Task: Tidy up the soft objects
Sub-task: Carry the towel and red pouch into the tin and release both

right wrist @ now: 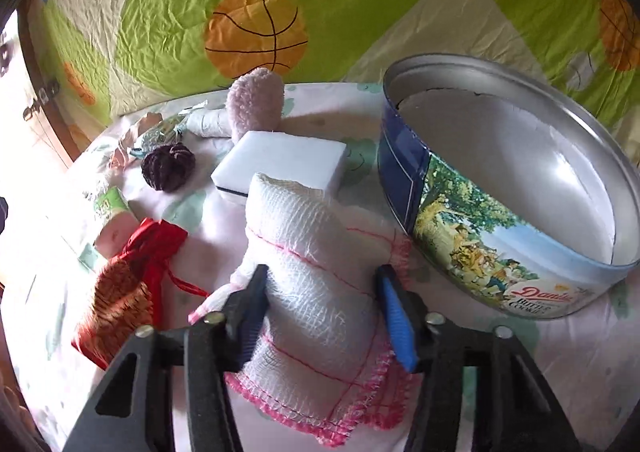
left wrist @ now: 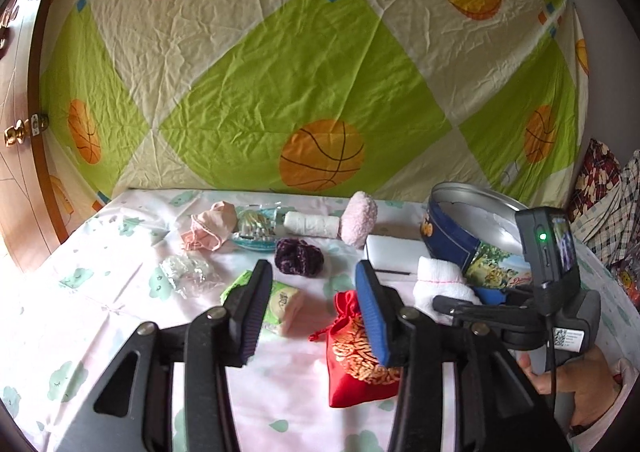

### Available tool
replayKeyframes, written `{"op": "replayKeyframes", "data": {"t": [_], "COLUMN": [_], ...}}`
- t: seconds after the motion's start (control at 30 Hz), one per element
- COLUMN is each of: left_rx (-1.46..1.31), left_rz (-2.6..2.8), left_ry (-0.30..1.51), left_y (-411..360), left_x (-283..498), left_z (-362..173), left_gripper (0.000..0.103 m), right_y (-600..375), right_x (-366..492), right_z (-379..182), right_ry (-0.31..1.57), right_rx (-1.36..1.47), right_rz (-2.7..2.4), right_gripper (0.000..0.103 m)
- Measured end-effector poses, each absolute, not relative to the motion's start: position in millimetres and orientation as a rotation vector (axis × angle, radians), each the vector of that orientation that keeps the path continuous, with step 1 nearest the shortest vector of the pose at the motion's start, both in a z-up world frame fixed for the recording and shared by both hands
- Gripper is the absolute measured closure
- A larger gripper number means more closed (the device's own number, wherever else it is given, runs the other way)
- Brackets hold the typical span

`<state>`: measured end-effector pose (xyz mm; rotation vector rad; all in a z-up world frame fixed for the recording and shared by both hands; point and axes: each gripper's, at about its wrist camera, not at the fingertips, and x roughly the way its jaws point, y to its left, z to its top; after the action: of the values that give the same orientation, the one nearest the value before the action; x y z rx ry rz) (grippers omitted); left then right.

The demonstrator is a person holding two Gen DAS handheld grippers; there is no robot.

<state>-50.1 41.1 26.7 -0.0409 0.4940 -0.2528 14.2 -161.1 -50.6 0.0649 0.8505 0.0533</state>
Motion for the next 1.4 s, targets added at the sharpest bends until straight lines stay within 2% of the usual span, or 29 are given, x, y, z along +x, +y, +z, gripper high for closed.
{"op": "replayKeyframes", "data": {"t": [0.03, 0.07, 0.1, 0.2, 0.33, 0.37, 0.43, 0.47, 0.53, 0.57, 0.67, 0.8, 1.1, 1.27, 1.4], "left_rx": [-0.052, -0.062, -0.060, -0.015, 0.027, 0.026, 0.014, 0.018, 0.056, 0.065, 0.025, -0.051, 0.003, 0.022, 0.040], "left_rz": [-0.263, -0.275, -0.290, -0.369, -0.359, -0.354, -0.352, -0.337, -0.320, -0.317, -0.327, -0.365, -0.464, -0.510, -0.519], "left_ry": [0.516, 0.538, 0.563, 0.654, 0.749, 0.797, 0.899, 0.940, 0.913, 0.912, 0.904, 0.858, 0.564, 0.538, 0.549], "left_y": [43.2, 43.8, 41.3, 21.3, -5.3, -9.9, -17.6, -20.4, -26.7, -28.5, -23.7, -15.8, -64.2, -114.4, -156.3], "left_x": [-47.6, -45.2, -43.2, -38.8, -22.1, -14.7, -0.7, 3.8, 2.0, 1.6, 1.1, -0.9, -17.5, 3.8, 22.9], "left_z": [23.6, 19.9, 15.9, 1.6, -19.4, -26.0, -40.3, -48.2, -49.0, -50.1, -51.2, -36.8, 44.3, 57.0, 49.8], "left_gripper": [0.049, 0.040, 0.033, 0.024, 0.024, 0.026, 0.040, 0.042, 0.056, 0.069, 0.080, 0.080, 0.080, 0.080, 0.080], "right_y": [-161.7, -163.5, -166.1, -180.1, -193.6, -195.4, -197.2, -197.9, -200.1, -201.3, -207.0, -219.1, -273.6, -321.4, -358.0], "right_x": [11.2, 9.6, 6.9, -12.8, -47.2, -54.1, -68.5, -73.2, -77.9, -79.0, -82.1, -92.4, -88.5, -65.9, -42.8], "right_z": [-49.6, -47.4, -45.4, -31.1, -5.0, -0.2, 6.6, 9.7, 14.6, 16.4, 18.8, 27.9, 61.3, 61.3, 42.9], "right_ry": [0.847, 0.846, 0.837, 0.743, 0.557, 0.521, 0.449, 0.421, 0.383, 0.372, 0.362, 0.306, 0.208, 0.201, 0.265], "right_rx": [0.074, 0.080, 0.087, 0.155, 0.186, 0.174, 0.142, 0.132, 0.130, 0.131, 0.143, 0.170, 0.147, 0.141, 0.181], "right_rz": [0.085, 0.103, 0.112, 0.166, 0.185, 0.174, 0.145, 0.133, 0.121, 0.113, 0.094, 0.078, -0.073, -0.214, -0.276], "right_gripper": [0.068, 0.078, 0.081, 0.081, 0.081, 0.081, 0.081, 0.081, 0.081, 0.081, 0.081, 0.081, 0.081, 0.081, 0.081]}}
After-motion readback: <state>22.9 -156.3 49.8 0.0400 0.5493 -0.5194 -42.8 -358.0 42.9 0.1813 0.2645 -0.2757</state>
